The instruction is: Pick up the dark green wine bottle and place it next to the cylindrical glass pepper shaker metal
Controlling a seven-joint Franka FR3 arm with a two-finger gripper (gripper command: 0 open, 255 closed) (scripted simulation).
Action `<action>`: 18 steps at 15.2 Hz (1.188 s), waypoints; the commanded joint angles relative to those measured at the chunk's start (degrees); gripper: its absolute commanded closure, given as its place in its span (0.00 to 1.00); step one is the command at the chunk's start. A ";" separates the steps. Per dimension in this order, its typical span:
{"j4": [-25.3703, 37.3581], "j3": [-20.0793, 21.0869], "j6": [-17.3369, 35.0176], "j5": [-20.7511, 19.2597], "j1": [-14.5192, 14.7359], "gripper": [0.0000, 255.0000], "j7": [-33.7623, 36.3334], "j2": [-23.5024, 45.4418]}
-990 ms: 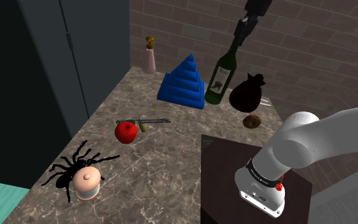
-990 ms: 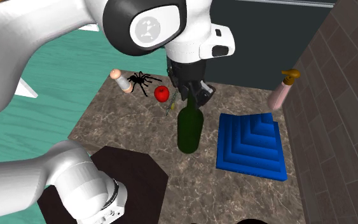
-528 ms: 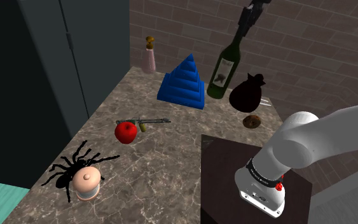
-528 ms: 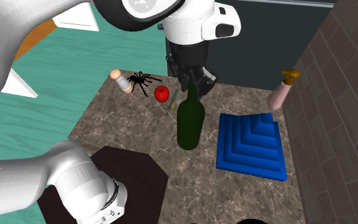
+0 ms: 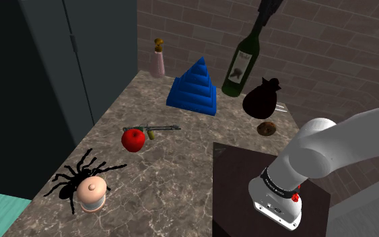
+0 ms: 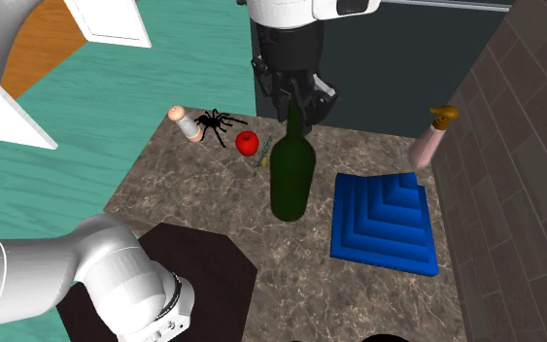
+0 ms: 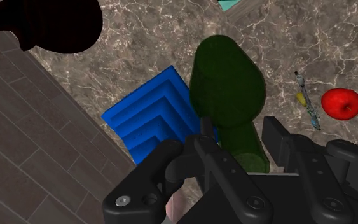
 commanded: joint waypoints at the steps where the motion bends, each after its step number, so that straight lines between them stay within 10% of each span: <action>1: 2.49 -0.06 -1.45 0.11 0.07 1.00 -0.20 1.02; 18: 27.34 -0.85 -15.74 1.34 0.61 1.00 -1.97 11.63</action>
